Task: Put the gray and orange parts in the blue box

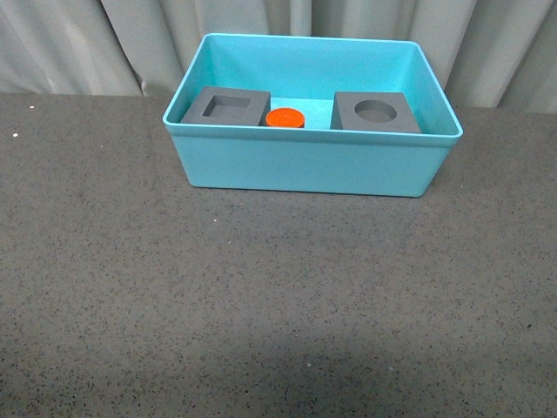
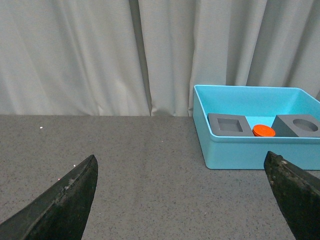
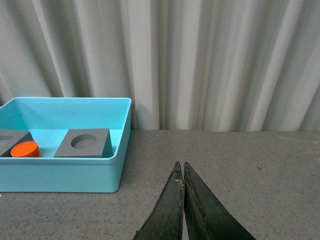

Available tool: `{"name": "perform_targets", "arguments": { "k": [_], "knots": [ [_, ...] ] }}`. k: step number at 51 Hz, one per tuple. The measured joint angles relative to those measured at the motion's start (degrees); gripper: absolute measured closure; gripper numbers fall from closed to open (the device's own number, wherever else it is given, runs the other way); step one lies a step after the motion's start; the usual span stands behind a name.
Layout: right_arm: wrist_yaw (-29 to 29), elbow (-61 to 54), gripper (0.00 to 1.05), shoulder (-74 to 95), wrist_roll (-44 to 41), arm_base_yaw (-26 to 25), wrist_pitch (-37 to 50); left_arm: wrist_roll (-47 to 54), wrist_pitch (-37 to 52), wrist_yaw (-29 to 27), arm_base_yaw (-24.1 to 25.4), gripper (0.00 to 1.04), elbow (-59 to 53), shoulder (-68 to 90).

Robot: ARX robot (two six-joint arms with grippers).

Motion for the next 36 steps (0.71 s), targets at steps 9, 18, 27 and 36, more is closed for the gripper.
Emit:
{"name": "perform_targets", "arguments": {
  "k": [9, 18, 27, 36],
  "knots": [
    [0.0, 0.0, 1.04, -5.3, 0.0, 0.0, -4.8, 0.0, 0.0, 0.0, 0.0, 0.07, 0.0, 0.0],
    [0.0, 0.0, 1.04, -9.2, 0.0, 0.0, -8.6, 0.0, 0.0, 0.0, 0.0, 0.07, 0.0, 0.0],
    [0.0, 0.0, 1.04, -13.8, 0.0, 0.0, -13.0, 0.0, 0.0, 0.0, 0.0, 0.07, 0.0, 0.0],
    [0.0, 0.0, 1.04, -18.1, 0.0, 0.0, -17.2, 0.0, 0.0, 0.0, 0.0, 0.07, 0.0, 0.0]
  ]
}}
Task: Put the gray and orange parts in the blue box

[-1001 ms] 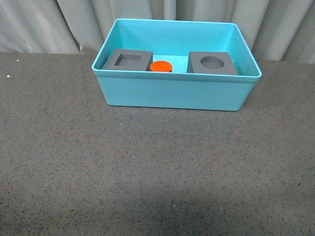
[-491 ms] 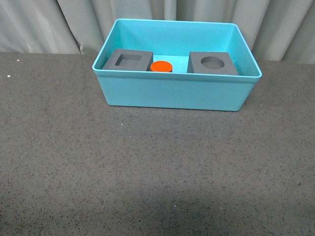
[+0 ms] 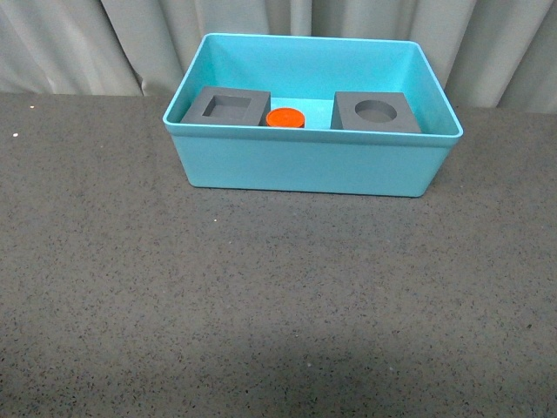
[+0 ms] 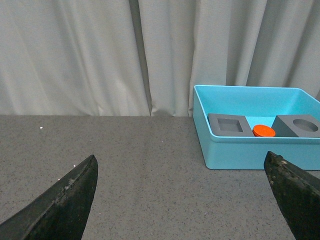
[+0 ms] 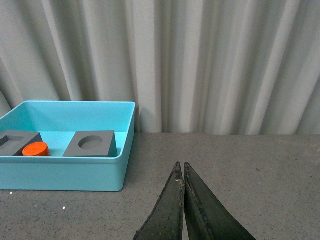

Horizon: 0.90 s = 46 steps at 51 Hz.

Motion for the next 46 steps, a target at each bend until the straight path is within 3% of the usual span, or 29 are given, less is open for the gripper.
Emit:
{"name": "perform_targets", "arguments": {
  "k": [13, 17, 24, 31, 41, 46],
  "knots": [
    [0.0, 0.0, 1.04, -4.9, 0.0, 0.0, -5.0, 0.0, 0.0, 0.0, 0.0, 0.07, 0.0, 0.0],
    [-0.2, 0.0, 1.04, -12.0, 0.0, 0.0, -13.9, 0.0, 0.0, 0.0, 0.0, 0.07, 0.0, 0.0],
    [-0.2, 0.0, 1.04, -13.9, 0.0, 0.0, -14.4, 0.0, 0.0, 0.0, 0.0, 0.07, 0.0, 0.0],
    [-0.2, 0.0, 0.78, -14.0, 0.0, 0.0, -14.4, 0.0, 0.0, 0.0, 0.0, 0.07, 0.0, 0.0],
    [-0.2, 0.0, 0.49, -14.0, 0.0, 0.0, -14.4, 0.0, 0.0, 0.0, 0.0, 0.07, 0.0, 0.0],
    [-0.2, 0.0, 0.26, -14.0, 0.0, 0.0, -14.4, 0.0, 0.0, 0.0, 0.0, 0.07, 0.0, 0.0]
  ]
}}
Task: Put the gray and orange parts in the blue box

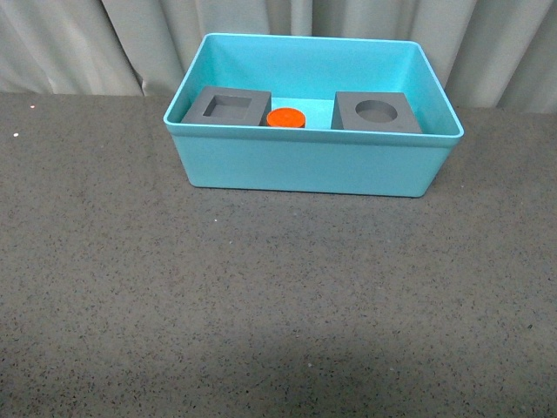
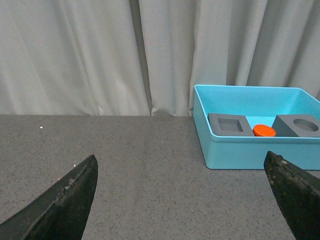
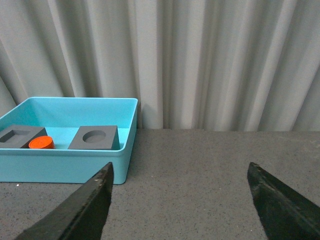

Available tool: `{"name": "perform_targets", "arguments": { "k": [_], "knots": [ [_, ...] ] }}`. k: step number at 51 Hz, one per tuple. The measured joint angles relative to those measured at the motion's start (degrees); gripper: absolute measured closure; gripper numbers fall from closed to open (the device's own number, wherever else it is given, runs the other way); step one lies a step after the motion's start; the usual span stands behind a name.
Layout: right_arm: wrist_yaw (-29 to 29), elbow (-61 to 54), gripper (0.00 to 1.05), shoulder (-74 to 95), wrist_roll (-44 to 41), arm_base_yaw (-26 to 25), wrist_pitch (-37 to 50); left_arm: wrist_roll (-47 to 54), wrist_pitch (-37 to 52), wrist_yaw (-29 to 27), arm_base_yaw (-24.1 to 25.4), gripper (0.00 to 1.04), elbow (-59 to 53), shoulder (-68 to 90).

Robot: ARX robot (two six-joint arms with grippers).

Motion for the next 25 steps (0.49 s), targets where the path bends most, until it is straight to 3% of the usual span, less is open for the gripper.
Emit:
{"name": "perform_targets", "arguments": {
  "k": [6, 25],
  "knots": [
    [0.0, 0.0, 0.08, 0.0, 0.0, 0.0, 0.0, 0.0, 0.0, 0.0, 0.0, 0.07, 0.0, 0.0],
    [0.0, 0.0, 0.10, 0.0, 0.0, 0.0, 0.0, 0.0, 0.0, 0.0, 0.0, 0.07, 0.0, 0.0]
  ]
}}
